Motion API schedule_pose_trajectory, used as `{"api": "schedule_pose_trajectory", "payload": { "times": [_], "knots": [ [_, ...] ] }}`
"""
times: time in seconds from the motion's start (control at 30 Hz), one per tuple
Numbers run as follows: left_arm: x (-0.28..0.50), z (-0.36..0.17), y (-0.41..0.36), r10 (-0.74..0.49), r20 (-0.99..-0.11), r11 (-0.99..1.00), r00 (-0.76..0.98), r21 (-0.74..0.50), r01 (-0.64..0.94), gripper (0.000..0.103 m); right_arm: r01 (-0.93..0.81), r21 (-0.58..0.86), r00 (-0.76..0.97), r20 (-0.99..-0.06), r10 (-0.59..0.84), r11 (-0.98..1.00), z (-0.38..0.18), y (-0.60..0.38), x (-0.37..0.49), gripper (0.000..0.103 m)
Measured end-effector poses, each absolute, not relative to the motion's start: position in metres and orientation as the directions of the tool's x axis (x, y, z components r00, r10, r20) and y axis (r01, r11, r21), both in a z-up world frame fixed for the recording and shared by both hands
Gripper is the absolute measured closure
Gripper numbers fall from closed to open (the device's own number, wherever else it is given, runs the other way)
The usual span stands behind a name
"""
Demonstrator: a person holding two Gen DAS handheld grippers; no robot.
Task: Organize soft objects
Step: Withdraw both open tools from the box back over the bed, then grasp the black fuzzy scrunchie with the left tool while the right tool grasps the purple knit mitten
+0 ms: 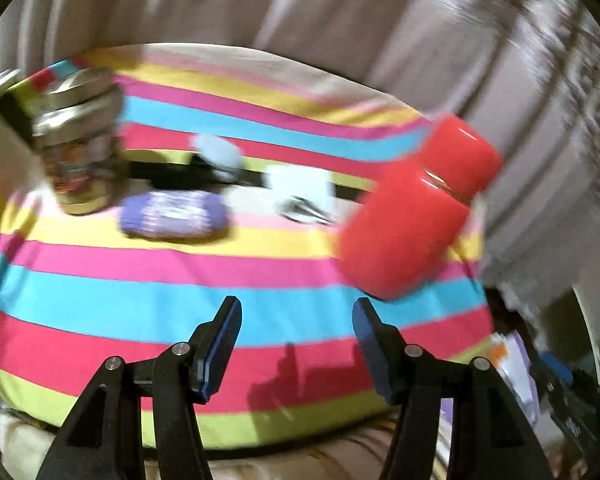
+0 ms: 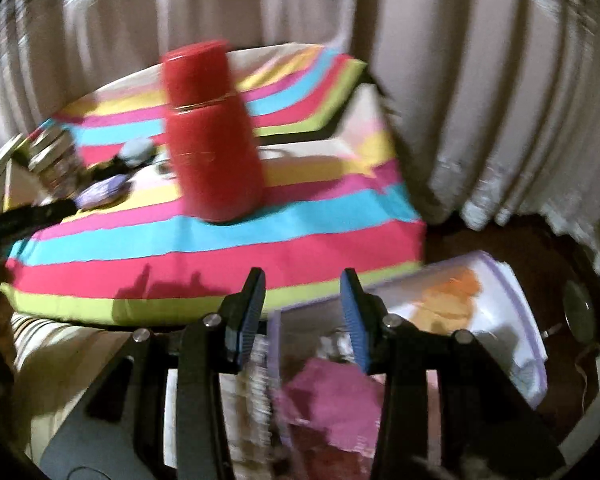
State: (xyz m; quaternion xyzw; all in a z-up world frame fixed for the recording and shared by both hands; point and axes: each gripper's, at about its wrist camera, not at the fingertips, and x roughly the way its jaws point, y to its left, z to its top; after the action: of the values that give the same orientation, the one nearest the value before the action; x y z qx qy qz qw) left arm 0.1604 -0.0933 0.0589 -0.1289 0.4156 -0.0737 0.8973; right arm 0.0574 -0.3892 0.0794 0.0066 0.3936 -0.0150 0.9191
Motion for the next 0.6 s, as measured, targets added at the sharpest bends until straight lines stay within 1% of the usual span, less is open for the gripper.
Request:
{"api": "schedule_pose_trajectory", "payload": {
  "times": [0.17, 0.33, 0.47, 0.6],
  "knots": [
    [0.186, 0.050, -0.038, -0.179, -0.727, 0.943, 0.663, -0.319, -0.095, 0.044, -0.093, -0.001, 0.687, -0.724, 0.063, 0.996, 0.085, -0.335, 0.085, 0.060],
    [0.206, 0.039, 0.000, -0.141, -0.732, 0.930, 0.666, -0.329, -0.164, 0.044, -0.187, -0.010, 0.675, -0.728, 0.121, 0.982, 0.089, -0.289, 0.114, 0.060],
    [0.226, 0.035, 0.009, -0.130, -0.735, 0.941, 0.666, -0.304, -0.152, 0.044, -0.239, -0.006, 0.656, -0.738, 0.157, 0.971, 0.086, -0.259, 0.138, 0.060],
    [0.248, 0.032, 0.004, -0.145, -0.740, 0.963, 0.657, -0.258, -0.078, 0.044, -0.278, 0.034, 0.628, -0.750, 0.208, 0.960, 0.079, -0.233, 0.164, 0.060]
  ]
}}
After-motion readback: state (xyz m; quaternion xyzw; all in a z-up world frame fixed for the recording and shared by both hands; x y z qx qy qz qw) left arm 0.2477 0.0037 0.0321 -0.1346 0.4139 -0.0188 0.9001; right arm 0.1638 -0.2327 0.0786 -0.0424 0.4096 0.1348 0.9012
